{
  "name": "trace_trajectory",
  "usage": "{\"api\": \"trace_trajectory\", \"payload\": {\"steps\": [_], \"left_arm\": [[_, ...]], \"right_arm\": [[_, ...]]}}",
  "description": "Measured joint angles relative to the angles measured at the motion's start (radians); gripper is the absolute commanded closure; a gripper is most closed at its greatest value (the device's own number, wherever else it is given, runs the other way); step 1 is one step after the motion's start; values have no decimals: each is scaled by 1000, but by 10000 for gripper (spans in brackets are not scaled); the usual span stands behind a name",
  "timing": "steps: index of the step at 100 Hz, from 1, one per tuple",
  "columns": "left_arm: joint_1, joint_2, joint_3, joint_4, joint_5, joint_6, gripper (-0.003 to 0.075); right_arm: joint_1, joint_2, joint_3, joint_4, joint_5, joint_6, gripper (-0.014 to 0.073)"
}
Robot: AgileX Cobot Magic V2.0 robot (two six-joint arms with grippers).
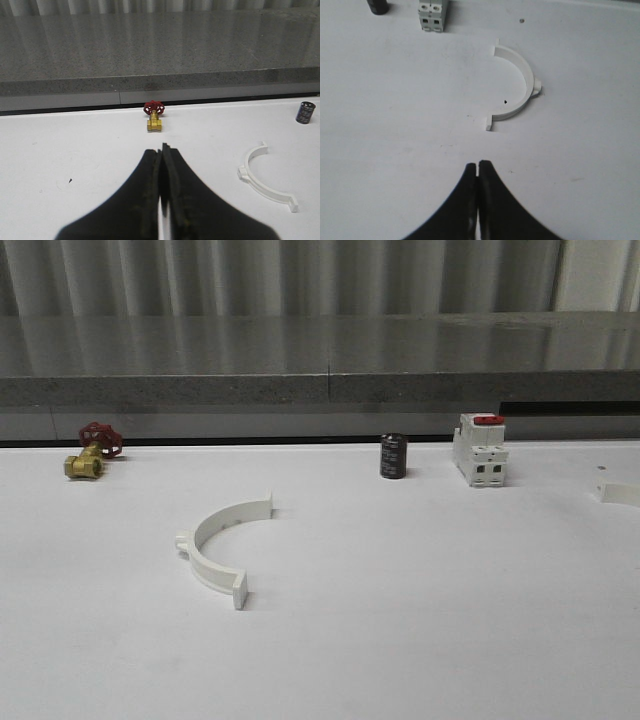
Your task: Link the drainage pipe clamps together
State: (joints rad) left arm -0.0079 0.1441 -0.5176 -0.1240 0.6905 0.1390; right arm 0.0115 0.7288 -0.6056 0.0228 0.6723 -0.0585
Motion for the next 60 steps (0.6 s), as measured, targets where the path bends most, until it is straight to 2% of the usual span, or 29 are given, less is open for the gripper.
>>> {"api": "trace_trajectory", "payload": {"steps": [12, 17, 22, 38, 60], "left_arm": [[0, 0, 0, 0, 0, 0, 741], [0, 0, 0, 0, 0, 0, 741], [0, 0, 0, 0, 0, 0, 741], [0, 0, 0, 0, 0, 0, 741], [0, 0, 0, 0, 0, 0, 741]], "right_arm": [[0, 147, -86, 0, 33, 0, 152], [0, 199, -116, 0, 39, 0, 58], [0, 246, -147, 0, 41, 0, 5], [-11, 396, -250, 0, 57, 10, -1], [-110, 638, -434, -10, 136, 70, -1]]}}
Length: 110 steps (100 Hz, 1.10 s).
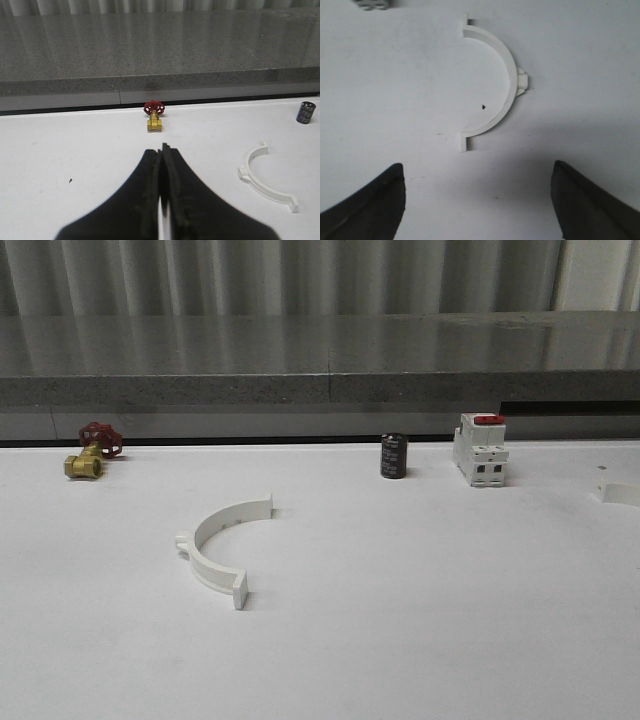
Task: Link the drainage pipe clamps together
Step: 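Grasp the other white clamp half's end with the right gripper and lift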
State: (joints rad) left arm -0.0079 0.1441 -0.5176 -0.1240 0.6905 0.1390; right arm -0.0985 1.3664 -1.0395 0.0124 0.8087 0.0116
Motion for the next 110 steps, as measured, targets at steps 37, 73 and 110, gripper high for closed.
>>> {"api": "trace_trajectory", "payload": {"steps": [37, 73, 110], "left_arm": [[0, 0, 0, 0, 0, 0, 741], [0, 0, 0, 0, 0, 0, 741], [0, 0, 0, 0, 0, 0, 741]], "right_arm": [[-45, 411, -293, -49, 155, 12, -1], [-50, 634, -376, -57, 140, 32, 15], [-50, 665, -379, -57, 91, 88, 407]]}}
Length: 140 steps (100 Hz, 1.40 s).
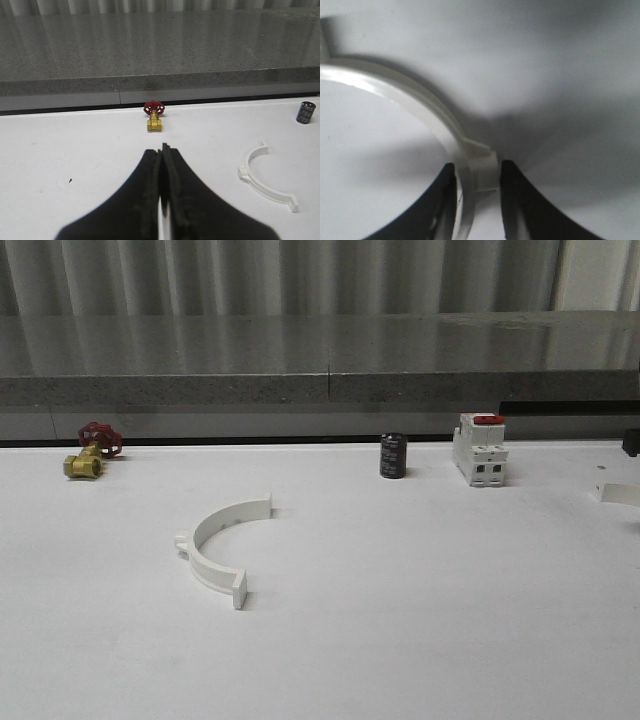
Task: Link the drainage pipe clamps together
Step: 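Grasp the other white clamp half's end with the right gripper and lift, then carry the clamp half over and lower it against the placed half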
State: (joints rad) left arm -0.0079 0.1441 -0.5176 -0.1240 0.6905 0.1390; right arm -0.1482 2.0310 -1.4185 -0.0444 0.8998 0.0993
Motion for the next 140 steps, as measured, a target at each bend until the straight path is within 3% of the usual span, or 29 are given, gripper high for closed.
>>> {"api": "trace_trajectory", "payload": {"steps": [61, 90, 140], "left_arm": [[0, 0, 0, 0, 0, 0, 741], [0, 0, 0, 0, 0, 0, 741], [0, 0, 0, 0, 0, 0, 741]], "right_arm": [[45, -85, 0, -40, 28, 76, 407], [239, -193, 0, -42, 113, 227, 407], [628, -180, -2, -42, 133, 586, 407]]}}
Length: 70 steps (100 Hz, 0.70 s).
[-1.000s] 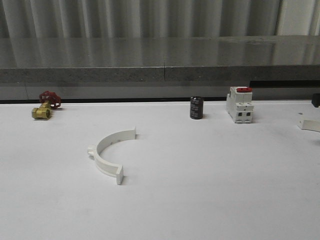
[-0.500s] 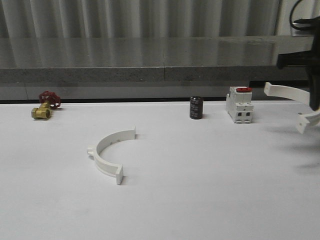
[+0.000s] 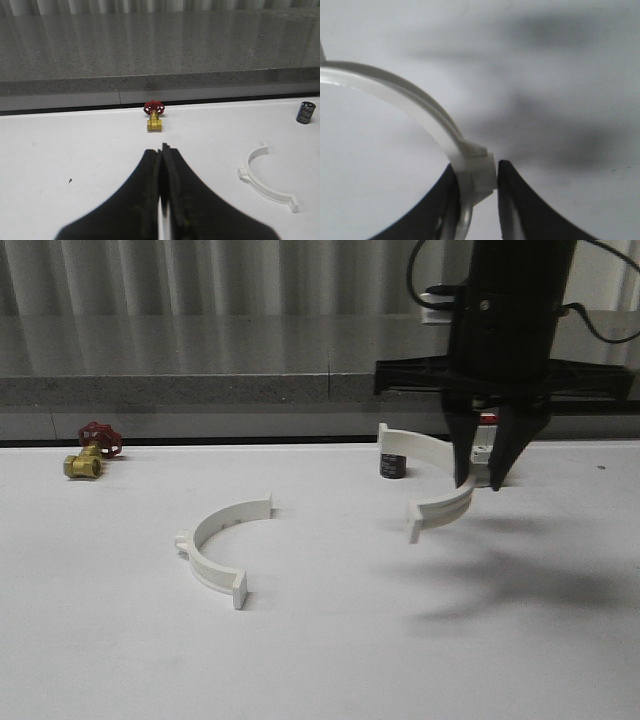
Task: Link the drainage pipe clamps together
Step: 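Carry the clamp half over and lower it against the placed half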
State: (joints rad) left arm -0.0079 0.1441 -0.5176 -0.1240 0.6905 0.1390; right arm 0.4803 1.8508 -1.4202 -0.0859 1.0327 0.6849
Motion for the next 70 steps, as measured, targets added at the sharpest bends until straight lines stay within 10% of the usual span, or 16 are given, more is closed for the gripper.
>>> {"api": "trace_trajectory", "payload": {"steps": [70], "left_arm": [[0, 0, 0, 0, 0, 0, 741]], "right_arm": [[183, 271, -239, 6, 8, 242, 407]]}}
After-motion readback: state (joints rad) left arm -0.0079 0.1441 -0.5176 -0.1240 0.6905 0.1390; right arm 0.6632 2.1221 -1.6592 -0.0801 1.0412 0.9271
